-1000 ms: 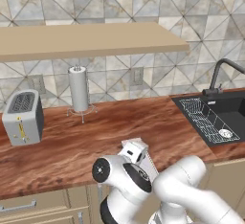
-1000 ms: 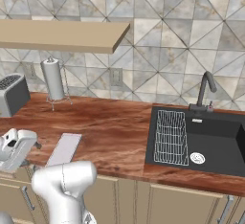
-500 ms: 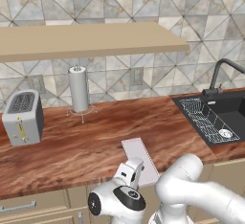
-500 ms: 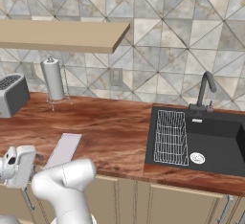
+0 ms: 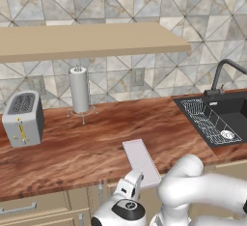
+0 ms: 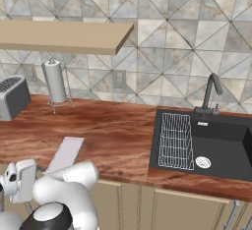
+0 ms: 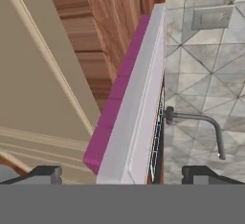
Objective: The ice cube tray has been filled with water. Take the tray and place it in the freezer to make ice. Close the freezer door after placing the tray.
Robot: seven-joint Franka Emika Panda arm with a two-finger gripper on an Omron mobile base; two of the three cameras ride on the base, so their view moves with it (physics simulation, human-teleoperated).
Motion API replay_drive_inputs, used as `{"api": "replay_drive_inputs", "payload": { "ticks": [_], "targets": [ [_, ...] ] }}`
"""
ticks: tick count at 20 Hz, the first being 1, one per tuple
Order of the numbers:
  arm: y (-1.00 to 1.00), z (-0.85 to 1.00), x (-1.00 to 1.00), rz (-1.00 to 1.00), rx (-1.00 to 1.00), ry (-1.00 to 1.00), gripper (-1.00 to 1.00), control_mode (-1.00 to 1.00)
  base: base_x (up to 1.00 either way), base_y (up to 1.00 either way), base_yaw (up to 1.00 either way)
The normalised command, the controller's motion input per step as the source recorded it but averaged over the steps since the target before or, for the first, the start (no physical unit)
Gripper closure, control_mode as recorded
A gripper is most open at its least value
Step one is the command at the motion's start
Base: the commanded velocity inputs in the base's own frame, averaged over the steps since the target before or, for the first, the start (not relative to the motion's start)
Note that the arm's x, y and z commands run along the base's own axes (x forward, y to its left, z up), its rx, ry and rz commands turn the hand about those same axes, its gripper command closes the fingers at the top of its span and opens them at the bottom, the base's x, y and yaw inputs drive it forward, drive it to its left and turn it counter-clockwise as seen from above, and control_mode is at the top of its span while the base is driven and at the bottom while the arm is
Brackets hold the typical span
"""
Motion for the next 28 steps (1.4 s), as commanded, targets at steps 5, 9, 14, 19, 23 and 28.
{"api": "replay_drive_inputs", "payload": {
  "ticks": [5, 9, 14, 19, 23, 28],
  "targets": [
    [0.17, -0.03, 0.00, 0.00, -0.02, -0.06, -1.00, -1.00, 0.00, 0.00, 0.00],
    [0.11, 0.00, 0.01, 0.00, -0.02, -0.09, -1.00, -1.00, 0.00, 0.00, 0.00],
    [0.00, 0.00, 0.01, 0.00, -0.01, -0.19, -1.00, -1.00, 0.00, 0.00, 0.00],
    [-0.01, 0.00, 0.00, 0.00, 0.00, -0.21, -1.00, -1.00, 0.00, 0.00, 0.00],
    [-0.02, -0.03, 0.01, 0.00, 0.00, -0.14, -1.00, -1.00, 0.00, 0.00, 0.00],
    [0.00, -0.10, 0.09, 0.00, 0.00, -0.04, -1.00, -1.00, 0.00, 0.00, 0.00]
  ]
}}
